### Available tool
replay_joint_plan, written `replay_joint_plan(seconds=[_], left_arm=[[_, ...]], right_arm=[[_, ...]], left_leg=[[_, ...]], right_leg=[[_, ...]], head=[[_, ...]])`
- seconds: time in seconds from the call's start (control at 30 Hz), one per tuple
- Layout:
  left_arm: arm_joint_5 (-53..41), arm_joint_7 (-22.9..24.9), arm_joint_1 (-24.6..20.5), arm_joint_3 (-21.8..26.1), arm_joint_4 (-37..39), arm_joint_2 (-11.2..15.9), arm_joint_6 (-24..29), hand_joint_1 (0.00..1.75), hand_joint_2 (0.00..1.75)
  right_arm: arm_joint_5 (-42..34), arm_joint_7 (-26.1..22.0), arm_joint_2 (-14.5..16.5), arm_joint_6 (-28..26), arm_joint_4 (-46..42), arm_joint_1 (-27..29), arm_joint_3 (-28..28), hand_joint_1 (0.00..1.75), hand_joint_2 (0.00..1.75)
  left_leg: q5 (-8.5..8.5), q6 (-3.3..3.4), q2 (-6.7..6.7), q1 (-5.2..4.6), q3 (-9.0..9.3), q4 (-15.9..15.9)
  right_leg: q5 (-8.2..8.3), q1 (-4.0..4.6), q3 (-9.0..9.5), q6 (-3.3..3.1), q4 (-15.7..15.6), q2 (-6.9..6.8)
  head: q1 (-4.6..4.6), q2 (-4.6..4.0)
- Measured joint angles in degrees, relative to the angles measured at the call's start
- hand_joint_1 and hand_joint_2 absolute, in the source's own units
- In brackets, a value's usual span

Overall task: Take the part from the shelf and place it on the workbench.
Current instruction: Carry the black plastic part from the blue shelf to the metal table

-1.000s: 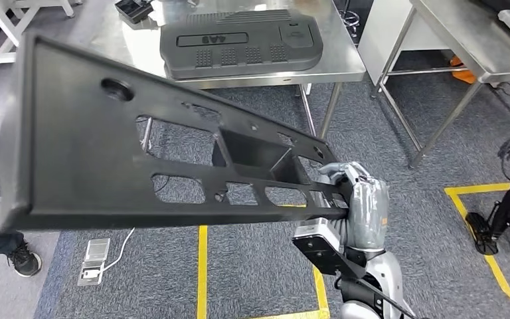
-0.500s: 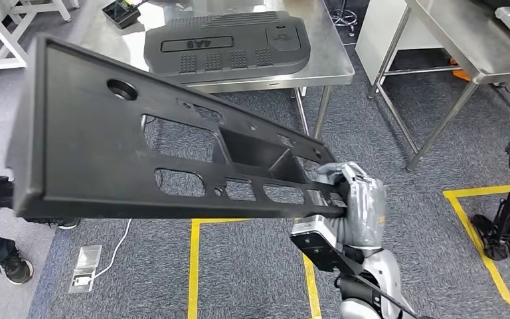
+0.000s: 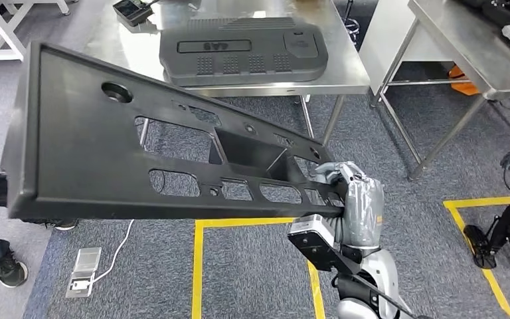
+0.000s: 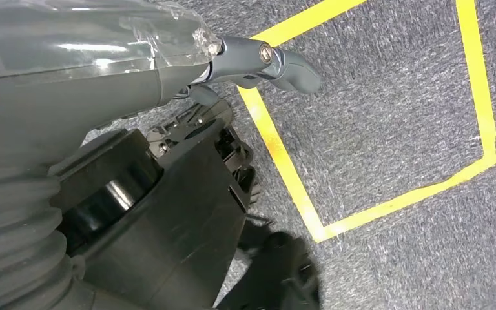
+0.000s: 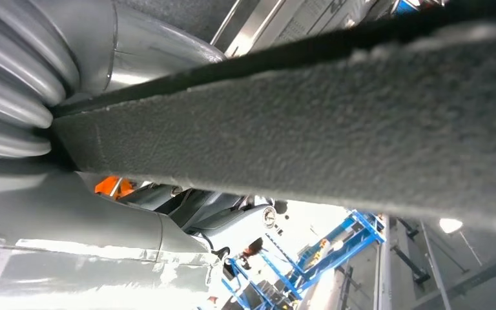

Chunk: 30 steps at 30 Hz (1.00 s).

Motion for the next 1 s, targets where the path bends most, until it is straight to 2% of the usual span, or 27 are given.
replay_joint_plan(seconds=[0.03,0.07,0.1,0.13,0.2,0.23,0.27,0.3,0.4,0.43,0.47,0.53,0.57,0.6,0.63,0.7,0.73,0.77,0.83,0.9,0.93,0.97,1.0], left_arm=[[0.0,0.0,0.0,0.0,0.0,0.0,0.0,0.0,1.75],[0.0,0.0,0.1,0.0,0.0,0.0,0.0,0.0,1.75],[0.0,0.0,0.1,0.0,0.0,0.0,0.0,0.0,1.75],[0.0,0.0,0.1,0.0,0.0,0.0,0.0,0.0,1.75],[0.1,0.0,0.1,0.0,-0.1,-0.1,0.0,0.0,1.75],[0.1,0.0,0.0,0.0,-0.1,-0.1,0.0,0.0,1.75],[0.1,0.1,0.0,0.0,-0.1,-0.1,0.0,0.0,1.75],[0.1,0.1,-0.1,0.0,-0.1,-0.1,0.0,0.0,1.75],[0.1,0.1,-0.1,0.0,-0.1,-0.1,0.0,0.0,1.75],[0.1,0.1,-0.1,0.0,-0.2,0.0,0.0,0.0,1.75],[0.2,0.1,-0.1,0.0,-0.2,0.0,0.0,0.0,1.75],[0.2,0.1,0.0,0.0,-0.2,0.0,0.0,0.0,1.75],[0.2,0.1,0.1,0.0,-0.2,0.0,0.0,0.0,1.75],[0.2,0.2,0.2,0.0,-0.2,0.0,0.1,0.0,1.75],[0.2,0.2,0.3,0.0,-0.2,0.0,0.1,0.0,1.75],[0.2,0.3,0.3,0.0,-0.2,0.0,0.1,0.0,1.75],[0.2,0.3,0.2,0.0,-0.2,0.1,0.1,0.0,1.75],[0.2,0.3,0.2,0.0,-0.2,0.1,0.1,0.0,1.75],[0.2,0.5,0.1,0.0,-0.2,0.2,0.1,0.0,1.75],[0.2,0.5,0.1,0.0,-0.2,0.2,0.1,0.0,1.75],[0.2,0.5,0.0,0.0,-0.2,0.2,0.0,0.0,1.75],[0.2,0.5,0.0,0.0,-0.3,0.2,0.0,0.0,1.75],[0.2,0.5,-0.1,0.0,-0.3,0.2,0.0,0.0,1.75]], right_arm=[[0.0,0.0,0.0,0.0,0.0,0.0,0.0,1.75,1.75],[0.0,0.0,0.0,0.0,0.1,0.1,0.0,1.75,1.75],[0.0,0.0,0.0,0.0,0.1,0.1,0.0,1.75,1.75],[-0.1,0.0,0.0,0.0,0.1,0.1,0.0,1.75,1.75],[-0.1,0.0,0.0,0.0,0.2,0.1,0.1,1.75,1.75],[-0.1,0.0,0.0,0.0,0.2,0.1,0.1,1.75,1.75],[-0.1,0.0,0.0,0.0,0.2,0.1,0.1,1.75,1.75],[-0.1,0.0,0.0,0.0,0.2,0.1,0.1,1.75,1.75],[0.0,0.0,0.0,0.0,0.2,0.1,0.1,1.75,1.75],[0.0,0.0,0.0,0.0,0.2,0.1,0.1,1.75,1.75],[0.1,0.1,0.0,0.0,0.2,0.1,0.1,1.75,1.75],[0.3,0.3,0.0,0.0,0.2,0.1,0.1,1.75,1.75],[0.5,0.4,0.0,0.0,0.2,0.1,0.1,1.75,1.75],[0.6,0.6,0.0,0.0,0.2,0.2,0.1,1.75,1.75],[0.6,0.8,0.0,0.0,0.2,0.2,0.1,1.75,1.75],[0.8,1.2,0.0,-0.2,0.2,0.2,0.1,1.75,1.75],[0.9,1.3,0.0,-0.3,0.2,0.2,0.1,1.75,1.75],[0.9,1.5,0.0,-0.4,0.2,0.2,0.1,1.75,1.75],[1.0,1.7,0.0,-0.7,0.2,0.2,0.1,1.75,1.75],[1.0,1.8,-0.1,-0.7,0.2,0.2,0.1,1.75,1.75],[1.0,1.8,-0.1,-0.7,0.2,0.1,0.1,1.75,1.75],[1.1,1.8,-0.2,-0.8,0.2,0.0,0.1,1.75,1.75],[1.1,1.9,-0.2,-0.8,0.2,-0.1,0.1,1.75,1.75]], left_leg=[[-0.21,0.29,0.03,-0.27,0.21,0.0],[-0.45,0.51,0.02,-0.58,0.51,0.0],[-0.7,0.7,-0.04,-0.9,0.94,-0.1],[-0.95,0.82,-0.13,-1.22,1.52,-0.3],[-1.4,0.88,-0.31,-1.67,2.83,-0.9],[-1.71,0.78,-0.41,-1.89,3.33,-1.2],[-2.05,0.66,-0.48,-2.05,3.65,-1.3],[-2.39,0.48,-0.54,-2.14,3.8,-1.4],[-3.68,-0.32,-0.58,-2.26,3.96,-0.5],[-4.92,-0.72,-0.57,-2.27,3.12,1.7],[-6.73,-1.12,-0.56,-2.2,1.4,5.4],[-10.51,-1.69,-0.55,-1.86,-3.96,15.2],[-11.27,-1.81,-0.54,-1.71,-6.26,18.7],[-10.66,-1.81,-0.54,-1.63,-7.48,19.8],[-8.76,-1.68,-0.54,-1.63,-7.41,18.3],[-2.96,-0.94,-0.42,-1.89,-4.55,9.8],[-0.67,-0.46,-0.33,-2.17,-3.06,5.2],[0.7,-0.05,-0.26,-2.39,-2.06,2.1],[1.03,0.5,-0.25,-2.72,-1.56,-0.2],[0.98,0.89,-0.28,-2.36,-1.1,-0.6],[1.01,1.12,-0.26,-2.12,-0.75,-0.9],[0.99,1.33,-0.22,-1.88,-0.35,-1.2],[0.77,1.48,-0.18,-1.83,-0.04,-1.3]], right_leg=[[-1.56,0.28,-2.83,-0.18,4.8,0.0],[-1.99,0.59,-4.94,-0.47,8.0,0.0],[-1.03,0.9,-5.84,-0.91,8.5,0.0],[1.13,1.26,-5.49,-1.5,6.5,0.02],[6.83,2.21,-2.23,-3.06,-2.6,0.25],[8.85,2.65,-0.68,-3.74,-6.9,0.4],[9.97,2.97,0.32,-4.21,-9.7,0.47],[10.21,3.16,0.72,-4.47,-10.9,0.5],[10.03,2.91,1.17,-4.92,-11.5,0.34],[9.99,2.72,1.46,-5.12,-11.7,0.27],[9.88,2.54,1.77,-5.28,-11.8,0.18],[9.38,2.46,2.28,-5.52,-11.9,0.07],[9.06,2.45,2.61,-5.54,-11.9,0.06],[8.69,2.43,3.06,-5.51,-11.9,0.08],[8.3,2.41,3.65,-5.44,-11.9,0.1],[7.53,2.36,4.99,-5.23,-12.1,0.14],[7.13,2.43,5.5,-5.03,-12.1,0.24],[6.76,2.48,5.85,-4.77,-12.2,0.34],[6.04,2.53,6.2,-4.19,-12.3,0.55],[5.23,2.51,6.33,-3.62,-11.9,0.53],[4.24,2.5,5.69,-3.3,-10.4,0.47],[2.62,2.46,4.2,-2.95,-7.2,0.4],[0.62,2.33,1.82,-2.63,-2.7,0.34]], head=[[0.34,0.0],[0.68,0.0],[1.02,0.0],[1.34,0.0],[1.83,0.0],[1.97,0.0],[1.98,0.0],[1.85,0.0],[1.64,0.0],[1.46,0.0],[1.21,0.0],[0.52,0.0],[0.35,-0.01],[0.22,-0.01],[0.08,-0.01],[-0.19,0.0],[-0.38,0.0],[-0.49,0.0],[-0.62,0.0],[-0.62,0.0],[-0.54,0.0],[-0.37,0.0],[-0.13,0.0]])
